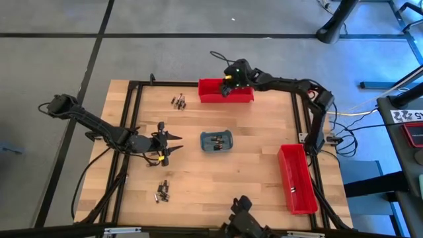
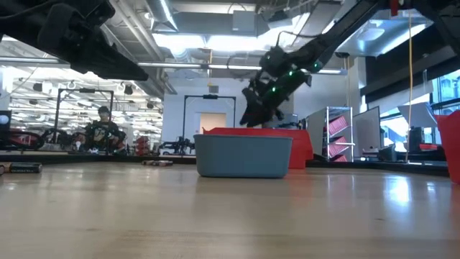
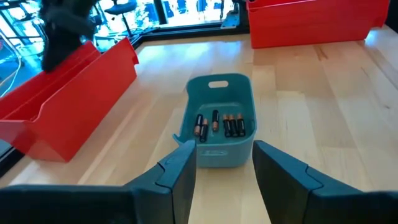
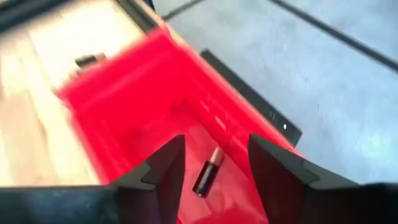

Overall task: Sort batteries
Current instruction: Put the black battery into the top red bin

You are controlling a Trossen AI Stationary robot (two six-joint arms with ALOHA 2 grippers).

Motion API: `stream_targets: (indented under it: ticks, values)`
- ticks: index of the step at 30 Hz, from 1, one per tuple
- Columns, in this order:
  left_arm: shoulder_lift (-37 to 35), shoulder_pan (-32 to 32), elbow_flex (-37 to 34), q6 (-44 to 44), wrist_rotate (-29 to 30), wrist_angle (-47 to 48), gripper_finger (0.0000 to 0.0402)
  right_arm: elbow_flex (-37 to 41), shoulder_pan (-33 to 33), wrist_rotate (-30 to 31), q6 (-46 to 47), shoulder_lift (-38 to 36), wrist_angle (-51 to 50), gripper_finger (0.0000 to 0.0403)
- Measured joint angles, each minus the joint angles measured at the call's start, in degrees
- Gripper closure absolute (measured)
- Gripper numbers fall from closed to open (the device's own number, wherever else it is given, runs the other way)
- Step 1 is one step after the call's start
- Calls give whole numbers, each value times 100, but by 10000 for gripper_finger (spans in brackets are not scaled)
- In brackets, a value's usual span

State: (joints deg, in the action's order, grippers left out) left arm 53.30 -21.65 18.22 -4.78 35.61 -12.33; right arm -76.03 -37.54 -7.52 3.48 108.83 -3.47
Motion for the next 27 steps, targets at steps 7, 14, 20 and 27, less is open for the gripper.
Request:
stream_targets:
  ticks: [7,14,20,27]
  values:
    - [-19,-15,0,-214,-1,30,254,-4,28,29,-47,-654,-22,216]
    - [-497,-478,506,-1145,-208,2063,254,-7,629,-66,-349,-970,-102,219]
    - [-659,-1092,904,-3173,-895,4427,254,-4,1445,86,-704,-967,-244,220]
    - [-571,-1738,452,-5712,-1043,5818,254,-4,2311,862,-1093,-967,-276,220]
